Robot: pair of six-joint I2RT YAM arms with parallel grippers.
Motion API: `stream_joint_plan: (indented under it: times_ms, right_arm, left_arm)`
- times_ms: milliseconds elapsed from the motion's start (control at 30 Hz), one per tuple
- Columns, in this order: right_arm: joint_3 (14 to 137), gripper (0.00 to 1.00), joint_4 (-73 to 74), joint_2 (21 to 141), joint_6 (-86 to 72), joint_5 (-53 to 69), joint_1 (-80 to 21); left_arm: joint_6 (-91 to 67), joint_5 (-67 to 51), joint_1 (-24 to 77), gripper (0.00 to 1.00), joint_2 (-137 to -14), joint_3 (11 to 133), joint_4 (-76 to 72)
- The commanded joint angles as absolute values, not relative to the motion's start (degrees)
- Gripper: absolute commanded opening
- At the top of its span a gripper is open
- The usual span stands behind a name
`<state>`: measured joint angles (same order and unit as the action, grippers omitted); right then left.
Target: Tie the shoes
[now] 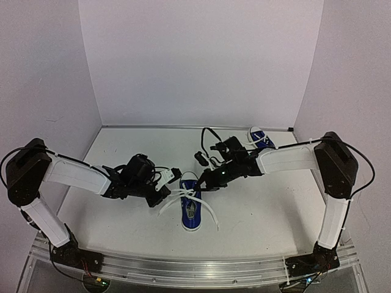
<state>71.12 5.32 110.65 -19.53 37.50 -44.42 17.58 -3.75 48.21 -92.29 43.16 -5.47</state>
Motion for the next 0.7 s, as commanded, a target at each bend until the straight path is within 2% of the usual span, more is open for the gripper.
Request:
stream_joint_plan:
  times_ms: [0, 133, 300, 467, 667]
  right_arm:
    - [69.9, 0.00, 0.2, 107.2, -21.9, 38.5, -44.0]
    - [68.9, 0.00, -1.9, 107.2, -22.6, 39.1, -43.9]
    - [68.6, 0.00, -3.1, 107.6, -23.4, 39.5, -43.8]
    - [68.5, 0.00, -3.4, 108.0, -23.7, 39.5, -43.8]
    - [68.5, 0.00, -3.8, 108.1, -24.0, 39.2, -43.7]
  left_arm:
    - [18.8, -3.1, 48.2, 0.04, -89.4, 45.1, -5.0]
    - [19.1, -3.0, 48.2, 0.08, -88.2, 45.3, -4.3]
    - [19.8, -2.6, 48.3, 0.30, -84.1, 44.0, -5.8]
    - [24.2, -1.9, 49.7, 0.34, -80.7, 43.1, -6.8]
    - [29.7, -2.0, 52.5, 0.35, -82.9, 45.8, -5.3]
